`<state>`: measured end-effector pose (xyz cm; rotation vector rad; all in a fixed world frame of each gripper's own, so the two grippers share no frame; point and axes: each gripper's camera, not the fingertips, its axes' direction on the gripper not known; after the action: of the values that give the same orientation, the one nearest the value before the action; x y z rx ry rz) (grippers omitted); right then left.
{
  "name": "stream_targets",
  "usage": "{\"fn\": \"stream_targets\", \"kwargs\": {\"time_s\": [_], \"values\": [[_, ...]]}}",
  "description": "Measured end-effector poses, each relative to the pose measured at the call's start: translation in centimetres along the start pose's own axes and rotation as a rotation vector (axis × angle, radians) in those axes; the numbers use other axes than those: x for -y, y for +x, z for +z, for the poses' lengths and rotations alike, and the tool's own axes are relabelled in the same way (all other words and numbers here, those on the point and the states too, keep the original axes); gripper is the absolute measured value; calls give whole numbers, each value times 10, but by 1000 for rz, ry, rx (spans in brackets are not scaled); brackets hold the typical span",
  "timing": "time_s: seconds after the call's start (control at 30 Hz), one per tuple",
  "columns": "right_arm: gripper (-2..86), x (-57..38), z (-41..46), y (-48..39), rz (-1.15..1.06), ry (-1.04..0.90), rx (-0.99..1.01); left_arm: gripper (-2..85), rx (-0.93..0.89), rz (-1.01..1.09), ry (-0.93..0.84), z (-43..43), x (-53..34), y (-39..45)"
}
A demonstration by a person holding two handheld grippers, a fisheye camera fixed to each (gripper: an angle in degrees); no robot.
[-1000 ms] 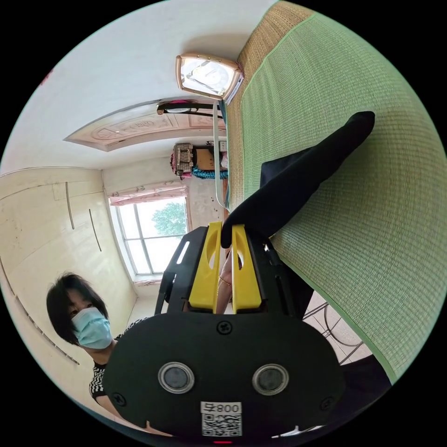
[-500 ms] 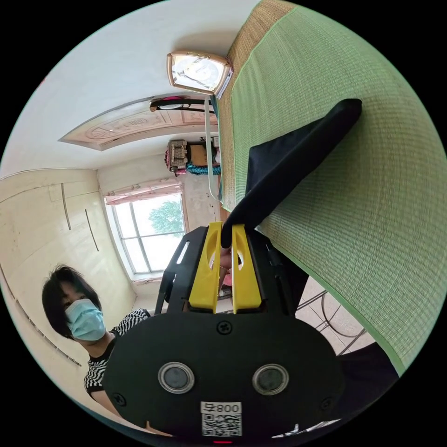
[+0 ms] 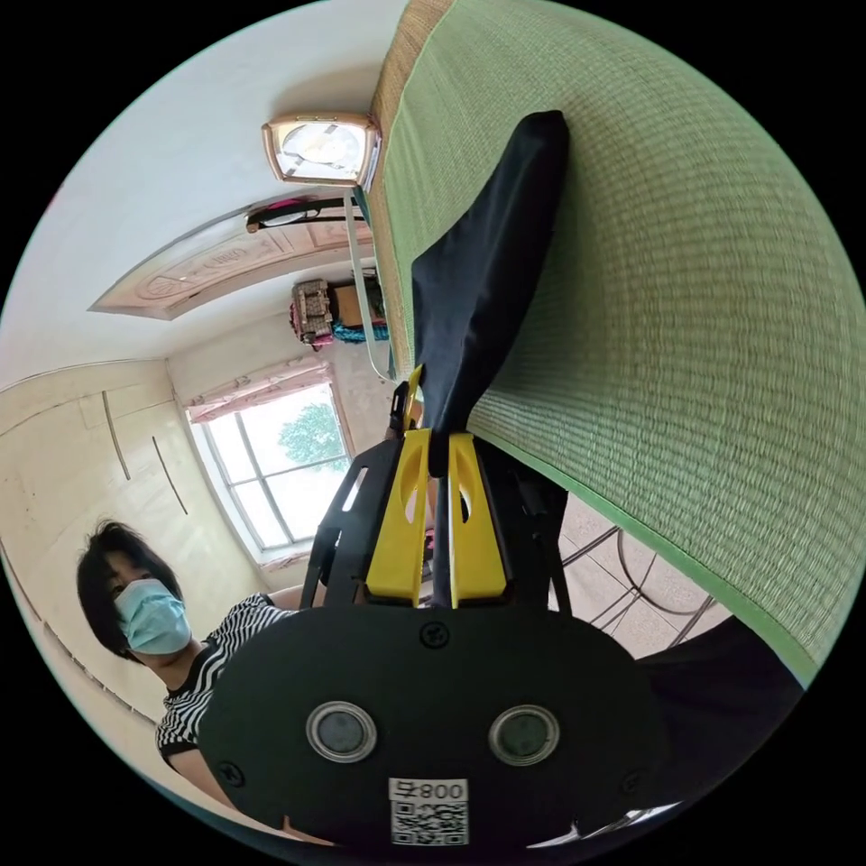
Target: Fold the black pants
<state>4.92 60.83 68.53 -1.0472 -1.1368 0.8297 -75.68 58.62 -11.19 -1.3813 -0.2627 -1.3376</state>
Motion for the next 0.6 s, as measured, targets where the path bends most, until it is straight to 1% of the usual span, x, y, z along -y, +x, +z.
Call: {"fn": "stream_targets", "kwargs": {"time_s": [0.2, 0.37, 0.6], "values": [[29, -3, -1, 18, 29, 5, -43, 79, 46, 34, -6, 6, -6, 7], [30, -4, 5, 30, 33, -11, -126, 79, 114, 96, -31, 16, -12, 16], [31, -11, 8, 44, 28, -3, -143, 77, 160, 152, -58, 28, -19, 23]]}}
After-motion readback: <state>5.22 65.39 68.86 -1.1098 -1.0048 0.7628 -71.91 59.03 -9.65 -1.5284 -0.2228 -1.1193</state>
